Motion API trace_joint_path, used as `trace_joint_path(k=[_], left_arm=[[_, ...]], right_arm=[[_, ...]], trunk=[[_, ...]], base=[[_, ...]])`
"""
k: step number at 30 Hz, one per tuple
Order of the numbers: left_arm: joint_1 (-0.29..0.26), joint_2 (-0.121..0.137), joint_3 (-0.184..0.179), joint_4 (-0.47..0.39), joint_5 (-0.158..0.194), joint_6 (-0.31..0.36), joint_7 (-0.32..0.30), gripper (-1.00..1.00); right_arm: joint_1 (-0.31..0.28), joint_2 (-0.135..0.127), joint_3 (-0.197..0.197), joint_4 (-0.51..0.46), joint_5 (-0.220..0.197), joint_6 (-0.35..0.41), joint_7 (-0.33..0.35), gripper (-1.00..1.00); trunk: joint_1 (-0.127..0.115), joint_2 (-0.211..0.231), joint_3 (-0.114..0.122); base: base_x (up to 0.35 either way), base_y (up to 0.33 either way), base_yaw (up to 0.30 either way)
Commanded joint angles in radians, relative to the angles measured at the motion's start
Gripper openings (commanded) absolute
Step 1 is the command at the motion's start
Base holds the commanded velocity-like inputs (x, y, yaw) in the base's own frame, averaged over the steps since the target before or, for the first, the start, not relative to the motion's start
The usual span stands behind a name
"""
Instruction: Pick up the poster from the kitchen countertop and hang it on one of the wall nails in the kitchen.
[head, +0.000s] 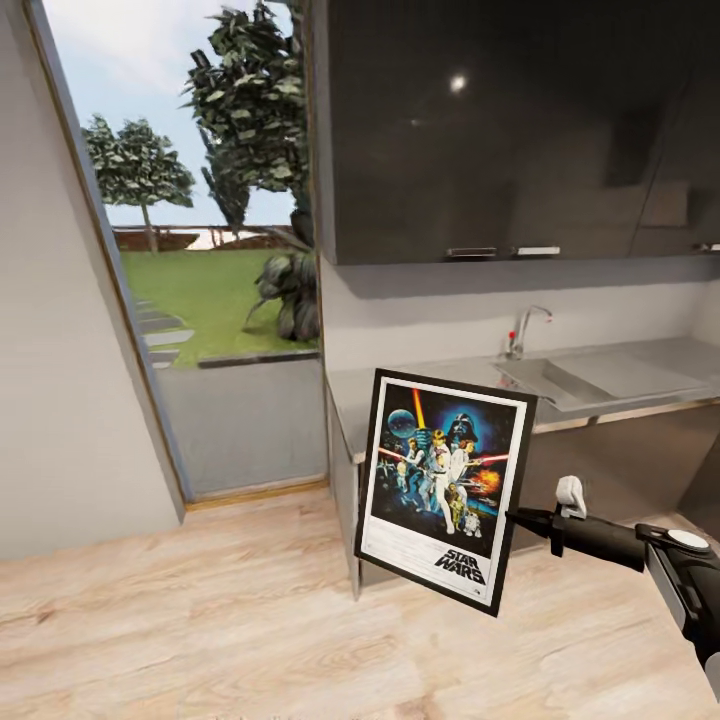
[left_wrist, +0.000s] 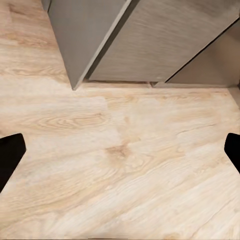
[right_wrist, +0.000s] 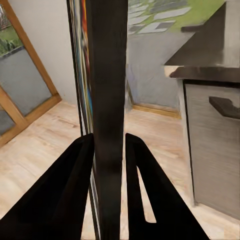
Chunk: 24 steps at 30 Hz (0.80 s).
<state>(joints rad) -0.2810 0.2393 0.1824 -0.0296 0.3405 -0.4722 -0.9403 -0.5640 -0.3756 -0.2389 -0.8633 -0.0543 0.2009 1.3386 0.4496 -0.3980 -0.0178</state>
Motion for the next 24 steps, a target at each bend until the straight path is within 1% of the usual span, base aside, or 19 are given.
trace_joint_path(k=[1, 18, 24], left_arm=[[-0.001, 0.000, 0.008, 0.001, -0.006, -0.003, -0.003, 1.00], [-0.001, 0.000, 0.008, 0.002, -0.006, -0.003, -0.003, 1.00], [-0.001, 0.000, 0.008, 0.002, -0.006, -0.003, -0.003, 1.00]], right_arm=[[-0.001, 0.000, -0.001, 0.000, -0.004, 0.012, 0.005, -1.00], [-0.001, 0.000, 0.000, -0.002, -0.004, 0.012, 0.005, -1.00], [-0.001, 0.000, 0.000, -0.002, -0.004, 0.013, 0.005, -1.00]], trunk=[[0.000, -0.002, -0.002], [0.000, -0.002, -0.002], [0.000, -0.002, -0.002]], base=[[-0.131, 0.290, 0.290], [-0.131, 0.290, 0.290], [-0.040, 0.290, 0.290]])
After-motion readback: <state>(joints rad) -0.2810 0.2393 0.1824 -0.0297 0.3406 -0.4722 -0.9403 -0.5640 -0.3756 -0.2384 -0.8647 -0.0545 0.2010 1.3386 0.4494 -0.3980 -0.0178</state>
